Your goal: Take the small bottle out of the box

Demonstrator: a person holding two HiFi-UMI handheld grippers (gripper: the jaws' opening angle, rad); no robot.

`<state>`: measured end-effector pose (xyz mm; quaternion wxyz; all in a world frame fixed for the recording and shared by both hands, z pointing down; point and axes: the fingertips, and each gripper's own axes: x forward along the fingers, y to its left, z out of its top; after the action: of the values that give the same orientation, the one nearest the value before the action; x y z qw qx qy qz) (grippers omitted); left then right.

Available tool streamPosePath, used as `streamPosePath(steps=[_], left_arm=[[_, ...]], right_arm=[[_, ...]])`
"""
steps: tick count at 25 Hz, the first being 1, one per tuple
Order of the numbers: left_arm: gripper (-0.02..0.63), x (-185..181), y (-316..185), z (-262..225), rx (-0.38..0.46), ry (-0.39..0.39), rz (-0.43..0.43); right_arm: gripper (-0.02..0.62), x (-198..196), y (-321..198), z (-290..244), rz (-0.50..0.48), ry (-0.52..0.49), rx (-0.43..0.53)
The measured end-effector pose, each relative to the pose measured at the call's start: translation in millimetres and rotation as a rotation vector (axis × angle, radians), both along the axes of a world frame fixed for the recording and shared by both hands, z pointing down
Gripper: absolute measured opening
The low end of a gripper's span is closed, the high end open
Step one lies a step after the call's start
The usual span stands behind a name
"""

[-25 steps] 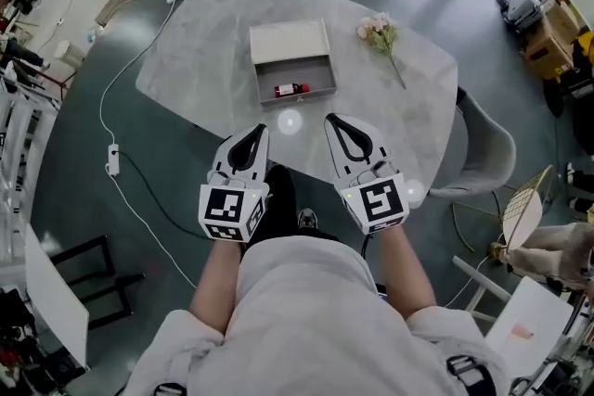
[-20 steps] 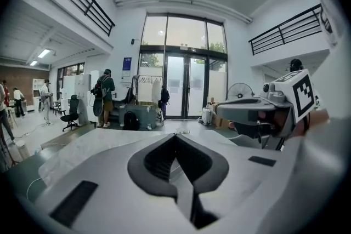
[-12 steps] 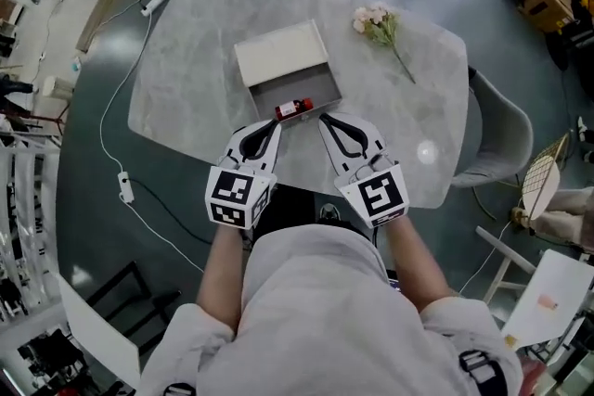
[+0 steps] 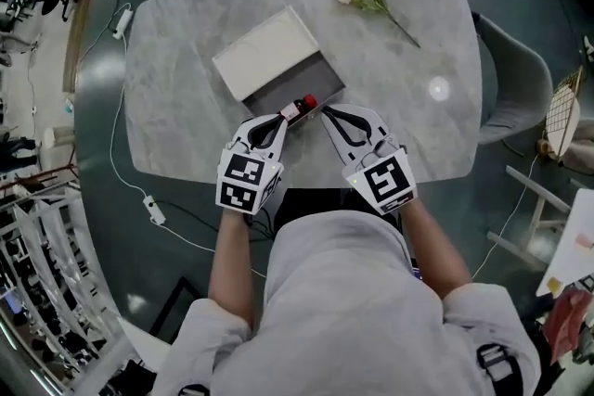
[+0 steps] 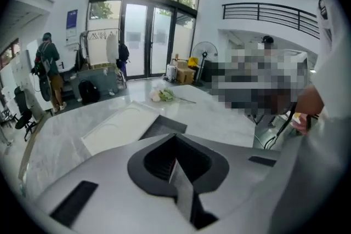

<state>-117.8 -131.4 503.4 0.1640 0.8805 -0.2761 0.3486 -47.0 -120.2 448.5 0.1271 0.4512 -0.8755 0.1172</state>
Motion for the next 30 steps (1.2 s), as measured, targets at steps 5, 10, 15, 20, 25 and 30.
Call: streamPosePath(steps=[5,10,15,20,25,30], left_arm=[[0.023,5.4,-3.8,29.4,-0.099,-0.084,0.126],[0.023,8.5,-14.2,51.5,-0.143,-0.145,0.2],[0.023,8.7,-19.8,83.2,-0.203,-0.203,0.268],[0.025,6.1,-17.3,110.4,-0.283,-0.266,0.354],[0.109,10.9,-18.9,126.1,-0.34,-0.268,0.402],[0.167,6.3,-18.4,142.5,-0.376,-0.33,0.456]], right_arm=[[0.026,6.3,-7.4,7.3,0.049,-0.005,-0.029],[0.026,8.3,-14.2,14.9,0.096,-0.028,-0.043],[0.026,11.1,-17.8,27.6,0.146,-0.048,-0.064],[0.026,13.6,-17.2,37.8,0.183,-0.057,-0.086],[0.026,19.2,-13.7,45.9,0.216,-0.051,-0.1],[0.026,27.0,-7.2,53.2,0.245,-0.055,-0.111]])
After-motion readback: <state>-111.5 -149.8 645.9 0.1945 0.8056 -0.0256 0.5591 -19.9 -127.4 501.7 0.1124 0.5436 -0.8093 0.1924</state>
